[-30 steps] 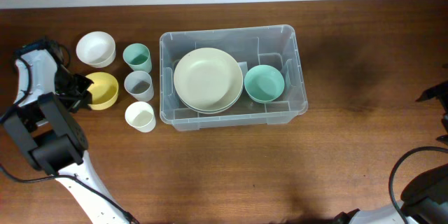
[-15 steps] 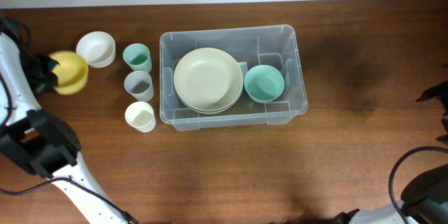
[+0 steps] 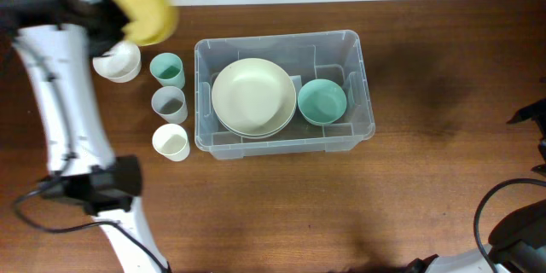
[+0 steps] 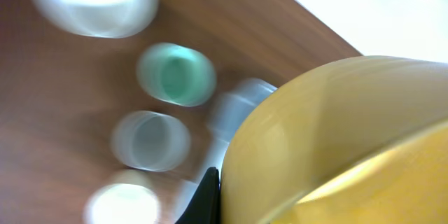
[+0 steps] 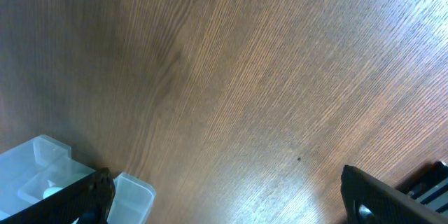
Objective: Pack container
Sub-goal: 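Lower the yellow bowl into the mint bowl and release it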
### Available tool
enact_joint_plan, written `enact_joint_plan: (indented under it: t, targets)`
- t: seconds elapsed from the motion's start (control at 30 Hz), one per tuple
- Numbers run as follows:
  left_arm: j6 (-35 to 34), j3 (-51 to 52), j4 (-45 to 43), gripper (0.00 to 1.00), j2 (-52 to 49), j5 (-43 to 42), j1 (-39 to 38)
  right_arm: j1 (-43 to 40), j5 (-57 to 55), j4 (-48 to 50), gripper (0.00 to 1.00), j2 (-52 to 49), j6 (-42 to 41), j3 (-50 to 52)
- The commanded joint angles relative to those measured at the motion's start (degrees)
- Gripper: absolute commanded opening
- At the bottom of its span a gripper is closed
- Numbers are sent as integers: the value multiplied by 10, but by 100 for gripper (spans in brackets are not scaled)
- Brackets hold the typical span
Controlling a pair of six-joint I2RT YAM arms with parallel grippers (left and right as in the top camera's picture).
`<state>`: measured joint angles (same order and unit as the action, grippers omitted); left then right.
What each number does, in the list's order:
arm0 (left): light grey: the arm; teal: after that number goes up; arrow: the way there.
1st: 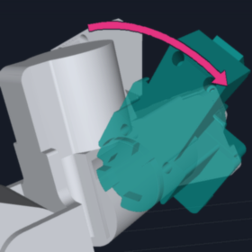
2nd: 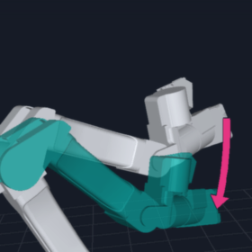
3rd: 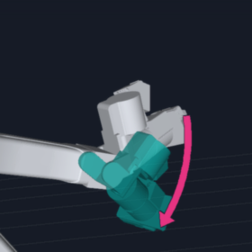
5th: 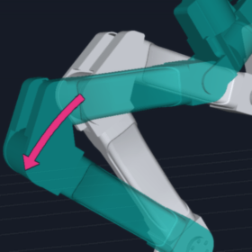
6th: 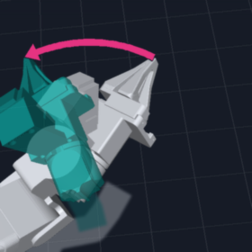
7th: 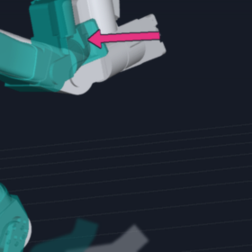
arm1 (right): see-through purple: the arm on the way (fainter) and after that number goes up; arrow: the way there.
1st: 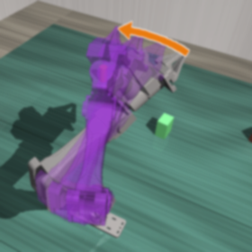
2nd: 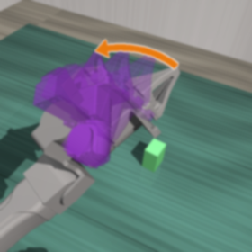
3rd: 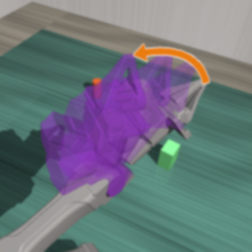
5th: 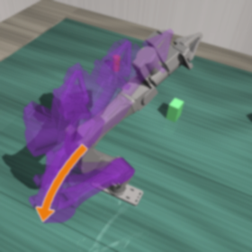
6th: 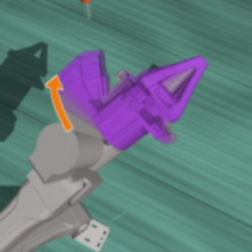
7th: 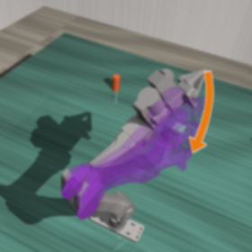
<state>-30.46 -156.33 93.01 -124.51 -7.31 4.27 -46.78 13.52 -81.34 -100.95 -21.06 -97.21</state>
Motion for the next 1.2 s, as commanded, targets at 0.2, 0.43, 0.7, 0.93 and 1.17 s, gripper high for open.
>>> enact_joint_plan:
  t: [0.2, 0.43, 0.7, 0.93, 1.17]
  targets:
    - [18, -3, -85, 1, -28, 59, -295, -1, -3, 0, 99, 2, -5, 4]
    - [19, -3, -101, 1, -103, 113, -389, -1, -3, 0, 99, 2, -5, 4]
    - [19, -3, -101, 1, -178, 99, -392, -1, -3, 0, 99, 2, -5, 4]
    - [21, -3, -103, 1, -222, 69, -394, -1, -3, 0, 99, 2, -5, 4]
    - [21, -2, -101, 1, -248, 64, -398, -1, -3, 0, 99, 2, -5, 4]
